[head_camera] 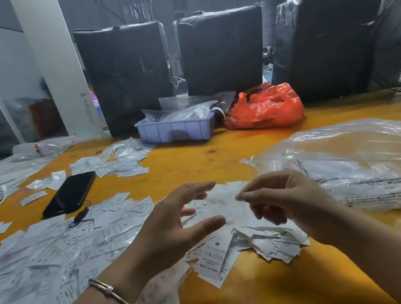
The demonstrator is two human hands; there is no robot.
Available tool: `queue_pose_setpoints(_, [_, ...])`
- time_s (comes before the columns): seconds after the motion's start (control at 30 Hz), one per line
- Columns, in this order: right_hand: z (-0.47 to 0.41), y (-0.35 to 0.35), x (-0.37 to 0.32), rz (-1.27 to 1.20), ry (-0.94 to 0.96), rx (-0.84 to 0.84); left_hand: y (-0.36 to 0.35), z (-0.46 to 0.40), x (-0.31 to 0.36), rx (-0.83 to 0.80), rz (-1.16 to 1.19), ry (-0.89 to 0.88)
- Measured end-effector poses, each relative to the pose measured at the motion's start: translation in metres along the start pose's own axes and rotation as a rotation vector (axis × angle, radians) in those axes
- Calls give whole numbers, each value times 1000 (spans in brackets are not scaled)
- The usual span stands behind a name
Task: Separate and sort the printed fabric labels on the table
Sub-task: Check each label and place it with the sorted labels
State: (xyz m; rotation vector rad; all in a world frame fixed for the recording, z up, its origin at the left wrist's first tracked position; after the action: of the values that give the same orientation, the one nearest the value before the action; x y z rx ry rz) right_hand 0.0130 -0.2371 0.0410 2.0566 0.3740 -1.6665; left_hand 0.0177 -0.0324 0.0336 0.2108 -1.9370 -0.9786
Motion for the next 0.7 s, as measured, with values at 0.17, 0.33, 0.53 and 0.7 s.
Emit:
queue_pose_setpoints(0.17, [-2, -11, 4, -29, -16, -52, -4, 0, 7, -70, 77, -24])
queue_pose_setpoints(0.33, [2, 13, -1, 328, 21, 166, 0, 2, 6, 22, 118, -9])
queue_pose_setpoints(0.53, [2, 32, 2, 830, -226, 23, 4, 3, 5, 54, 63, 13])
queue_pose_setpoints(0.7, [1, 30, 9, 874, -349, -77, 6, 3, 4, 64, 81, 24])
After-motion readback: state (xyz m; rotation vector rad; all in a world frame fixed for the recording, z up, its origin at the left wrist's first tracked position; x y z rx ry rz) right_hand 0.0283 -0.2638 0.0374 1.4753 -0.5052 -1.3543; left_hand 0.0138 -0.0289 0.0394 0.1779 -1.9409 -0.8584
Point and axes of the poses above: each hand's wrist, its own z-axis away from the middle knuckle, its own y-axis out of the back of the hand, x = y × z, the point moved 4 cm from there along -z, towards the middle knuckle, and after that the axes turned 11 degrees about -x, right-handed, at the moved point
